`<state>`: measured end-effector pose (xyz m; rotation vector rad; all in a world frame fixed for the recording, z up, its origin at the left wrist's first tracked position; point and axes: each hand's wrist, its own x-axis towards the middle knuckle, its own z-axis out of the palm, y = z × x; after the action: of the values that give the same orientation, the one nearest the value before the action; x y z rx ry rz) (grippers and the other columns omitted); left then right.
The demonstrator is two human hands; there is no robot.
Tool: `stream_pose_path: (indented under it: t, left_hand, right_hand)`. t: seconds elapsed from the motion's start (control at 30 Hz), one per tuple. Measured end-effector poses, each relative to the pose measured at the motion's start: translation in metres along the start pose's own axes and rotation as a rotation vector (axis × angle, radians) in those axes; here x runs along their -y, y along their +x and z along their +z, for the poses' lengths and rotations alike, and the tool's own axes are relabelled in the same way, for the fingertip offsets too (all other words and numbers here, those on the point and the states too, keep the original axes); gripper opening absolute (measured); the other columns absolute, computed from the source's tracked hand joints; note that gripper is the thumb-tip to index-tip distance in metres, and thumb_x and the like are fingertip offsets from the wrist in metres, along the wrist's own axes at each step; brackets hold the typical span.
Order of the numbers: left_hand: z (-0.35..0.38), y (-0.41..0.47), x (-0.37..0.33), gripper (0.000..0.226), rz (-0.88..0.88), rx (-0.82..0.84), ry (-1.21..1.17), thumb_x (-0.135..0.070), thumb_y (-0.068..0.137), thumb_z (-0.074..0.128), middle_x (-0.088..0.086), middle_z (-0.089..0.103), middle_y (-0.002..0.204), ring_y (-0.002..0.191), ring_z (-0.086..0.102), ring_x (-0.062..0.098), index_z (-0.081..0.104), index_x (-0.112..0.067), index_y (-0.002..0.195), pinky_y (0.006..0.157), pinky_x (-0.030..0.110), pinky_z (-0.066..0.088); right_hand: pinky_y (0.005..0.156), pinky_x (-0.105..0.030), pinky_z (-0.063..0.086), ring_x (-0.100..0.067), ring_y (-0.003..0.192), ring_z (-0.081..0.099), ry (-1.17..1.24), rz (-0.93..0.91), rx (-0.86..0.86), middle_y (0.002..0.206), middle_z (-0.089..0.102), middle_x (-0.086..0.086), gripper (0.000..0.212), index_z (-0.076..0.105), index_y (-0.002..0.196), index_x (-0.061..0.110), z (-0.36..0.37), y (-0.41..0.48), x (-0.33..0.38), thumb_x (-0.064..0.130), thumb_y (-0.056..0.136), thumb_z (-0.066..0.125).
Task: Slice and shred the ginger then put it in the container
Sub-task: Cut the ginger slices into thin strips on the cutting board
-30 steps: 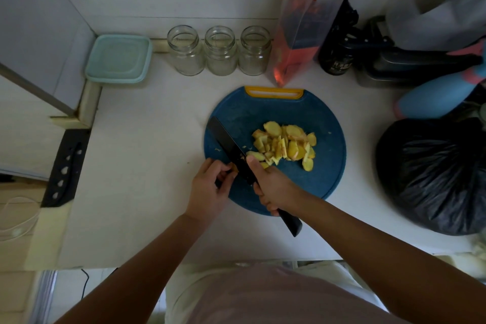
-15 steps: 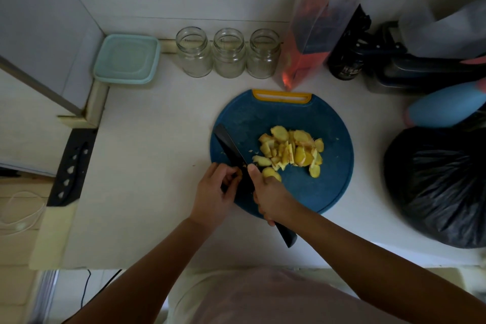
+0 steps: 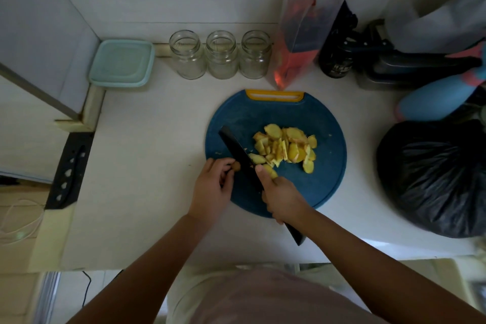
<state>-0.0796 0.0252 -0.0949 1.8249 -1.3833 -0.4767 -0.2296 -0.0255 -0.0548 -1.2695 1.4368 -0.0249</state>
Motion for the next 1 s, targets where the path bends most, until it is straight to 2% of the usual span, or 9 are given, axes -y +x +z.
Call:
stream_pose_path:
  t: [0.17, 0.3, 0.43, 0.57, 0.67, 0.73, 0.83, 0.9, 1.0]
  left_hand:
    - [-0.004, 0.007, -0.004, 0.017, 0.001, 0.065, 0.034, -0.004, 0.081, 0.072, 0.001, 0.053, 0.086, 0.062, 0.05, -0.001, 0.067, -0.007, 0.097, 0.063, 0.005, 0.039]
    - [-0.008, 0.018, -0.012, 0.017, -0.156, 0.142, 0.03, -0.011, 0.079, 0.075, 0.0, 0.057, 0.086, 0.063, 0.05, 0.004, 0.06, -0.013, 0.087, 0.057, 0.007, 0.037]
    - [-0.017, 0.023, -0.015, 0.022, -0.281, 0.191, -0.004, -0.01, 0.076, 0.078, -0.003, 0.058, 0.073, 0.063, 0.052, 0.005, 0.057, -0.011, 0.082, 0.056, 0.008, 0.04]
    - [-0.019, 0.024, -0.02, 0.033, -0.249, 0.281, 0.129, -0.015, 0.076, 0.078, -0.004, 0.053, 0.063, 0.057, 0.05, 0.012, 0.048, -0.017, 0.065, 0.049, 0.015, 0.033]
    - [-0.022, 0.026, -0.021, 0.038, -0.229, 0.429, 0.174, -0.021, 0.08, 0.075, -0.002, 0.054, 0.058, 0.052, 0.05, 0.013, 0.045, -0.019, 0.057, 0.046, 0.016, 0.032]
    - [-0.026, 0.03, -0.023, 0.035, -0.279, 0.568, 0.143, -0.025, 0.085, 0.071, 0.004, 0.061, 0.061, 0.05, 0.057, 0.012, 0.05, -0.018, 0.058, 0.046, 0.015, 0.042]
    - [-0.032, 0.039, -0.027, 0.028, -0.414, 0.711, 0.046, -0.024, 0.092, 0.062, 0.007, 0.067, 0.071, 0.053, 0.065, 0.009, 0.058, -0.009, 0.069, 0.054, 0.019, 0.053]
    - [-0.035, 0.044, -0.028, 0.024, -0.486, 0.751, -0.035, -0.02, 0.095, 0.059, 0.008, 0.067, 0.073, 0.057, 0.067, 0.011, 0.061, -0.005, 0.075, 0.059, 0.021, 0.056]
    - [-0.037, 0.044, -0.028, 0.02, -0.584, 0.757, -0.159, -0.017, 0.092, 0.062, 0.01, 0.067, 0.072, 0.053, 0.066, 0.009, 0.063, -0.001, 0.081, 0.056, 0.019, 0.054]
  right_hand:
    - [0.047, -0.028, 0.033, -0.014, 0.05, 0.043, -0.025, -0.01, 0.001, 0.062, 0.045, -0.004, 0.06, 0.042, 0.068, 0.017, 0.002, 0.001, 0.0, 0.071, 0.091, 0.031]
    - [0.046, -0.027, 0.033, -0.015, 0.05, 0.043, -0.041, -0.033, -0.003, 0.062, 0.045, -0.004, 0.061, 0.042, 0.066, 0.016, 0.0, -0.002, 0.0, 0.071, 0.091, 0.03]
    - [0.047, -0.027, 0.034, -0.013, 0.05, 0.043, -0.026, -0.054, 0.002, 0.063, 0.047, -0.004, 0.06, 0.045, 0.069, 0.015, 0.004, -0.005, -0.004, 0.07, 0.092, 0.032]
    - [0.043, -0.025, 0.035, -0.008, 0.042, 0.043, -0.063, -0.083, 0.032, 0.059, 0.045, -0.004, 0.059, 0.041, 0.064, 0.016, 0.007, -0.011, -0.006, 0.064, 0.096, 0.029]
    - [0.044, -0.027, 0.034, -0.011, 0.043, 0.04, -0.041, -0.072, 0.034, 0.058, 0.045, -0.003, 0.062, 0.041, 0.062, 0.016, 0.006, -0.012, -0.009, 0.068, 0.094, 0.029]
    - [0.044, -0.027, 0.034, -0.011, 0.043, 0.04, -0.059, -0.079, 0.037, 0.056, 0.044, -0.003, 0.064, 0.04, 0.059, 0.015, 0.004, -0.011, -0.008, 0.067, 0.094, 0.029]
    - [0.045, -0.025, 0.033, -0.009, 0.041, 0.039, -0.096, -0.112, 0.043, 0.054, 0.043, -0.003, 0.065, 0.04, 0.056, 0.014, 0.004, -0.012, -0.004, 0.063, 0.096, 0.028]
    - [0.045, -0.024, 0.031, -0.01, 0.044, 0.039, -0.09, -0.107, 0.046, 0.055, 0.043, -0.003, 0.064, 0.04, 0.057, 0.014, 0.003, -0.011, -0.002, 0.063, 0.097, 0.029]
    - [0.043, -0.024, 0.032, -0.01, 0.044, 0.04, -0.078, -0.081, 0.067, 0.057, 0.043, -0.002, 0.063, 0.041, 0.059, 0.015, 0.002, -0.008, -0.002, 0.066, 0.095, 0.03]
